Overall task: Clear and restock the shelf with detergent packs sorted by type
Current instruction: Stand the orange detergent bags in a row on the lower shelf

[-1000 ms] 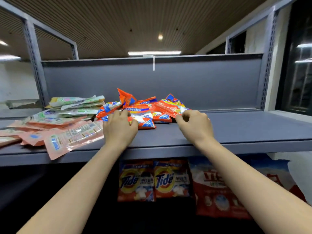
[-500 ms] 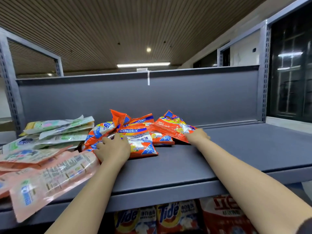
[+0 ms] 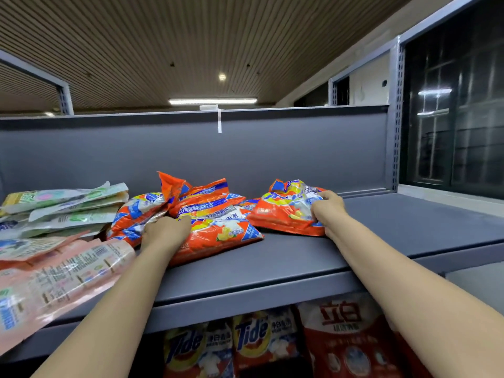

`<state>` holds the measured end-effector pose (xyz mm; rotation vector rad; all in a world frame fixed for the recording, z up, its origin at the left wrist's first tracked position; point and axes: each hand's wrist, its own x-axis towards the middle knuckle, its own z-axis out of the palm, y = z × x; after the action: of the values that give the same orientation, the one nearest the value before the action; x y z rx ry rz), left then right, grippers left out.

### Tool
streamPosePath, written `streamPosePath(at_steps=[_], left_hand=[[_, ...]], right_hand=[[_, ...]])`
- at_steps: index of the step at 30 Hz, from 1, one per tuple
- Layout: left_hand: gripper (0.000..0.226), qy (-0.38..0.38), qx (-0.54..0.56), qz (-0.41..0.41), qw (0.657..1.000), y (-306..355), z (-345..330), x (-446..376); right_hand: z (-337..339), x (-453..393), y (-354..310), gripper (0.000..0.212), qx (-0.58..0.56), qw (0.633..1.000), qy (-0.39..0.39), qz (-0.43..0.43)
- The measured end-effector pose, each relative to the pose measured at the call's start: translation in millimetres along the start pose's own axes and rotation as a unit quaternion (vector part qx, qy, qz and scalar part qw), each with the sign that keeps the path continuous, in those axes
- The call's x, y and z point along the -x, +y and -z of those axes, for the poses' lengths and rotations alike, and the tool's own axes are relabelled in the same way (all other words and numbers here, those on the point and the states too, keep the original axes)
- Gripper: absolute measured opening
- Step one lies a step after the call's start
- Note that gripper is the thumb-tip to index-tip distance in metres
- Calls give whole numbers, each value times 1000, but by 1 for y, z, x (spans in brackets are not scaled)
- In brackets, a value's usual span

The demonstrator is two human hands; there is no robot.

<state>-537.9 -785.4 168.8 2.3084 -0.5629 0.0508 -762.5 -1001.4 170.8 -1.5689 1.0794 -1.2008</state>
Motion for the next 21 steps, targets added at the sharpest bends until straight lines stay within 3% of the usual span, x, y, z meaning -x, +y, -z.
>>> streamPosePath(at_steps=[3,7,10,12,16,19,21], left_hand=[[64,-30,41,38,998,6,0,2],[53,-17,234,72,969,22,5,11],[71,-56,333,122,933,23,9,2],[82,-31,362,134,922,19,4,-10],[49,66,428,126,892,32,13,26],[7,67,525,24,848,47,10,59],[6,95,537,-28,838,49,6,72]], right_hand=[[29,9,5,45,17,996,-53,65],[51,24,3,51,5,982,-161,102],[52,37,4,40,7,972,-136,192],[52,43,4,41,48,964,-119,235],[58,55,4,59,4,956,-117,270],[58,59,1,72,-121,959,-122,227],[52,54,-3,70,-165,962,-122,179]])
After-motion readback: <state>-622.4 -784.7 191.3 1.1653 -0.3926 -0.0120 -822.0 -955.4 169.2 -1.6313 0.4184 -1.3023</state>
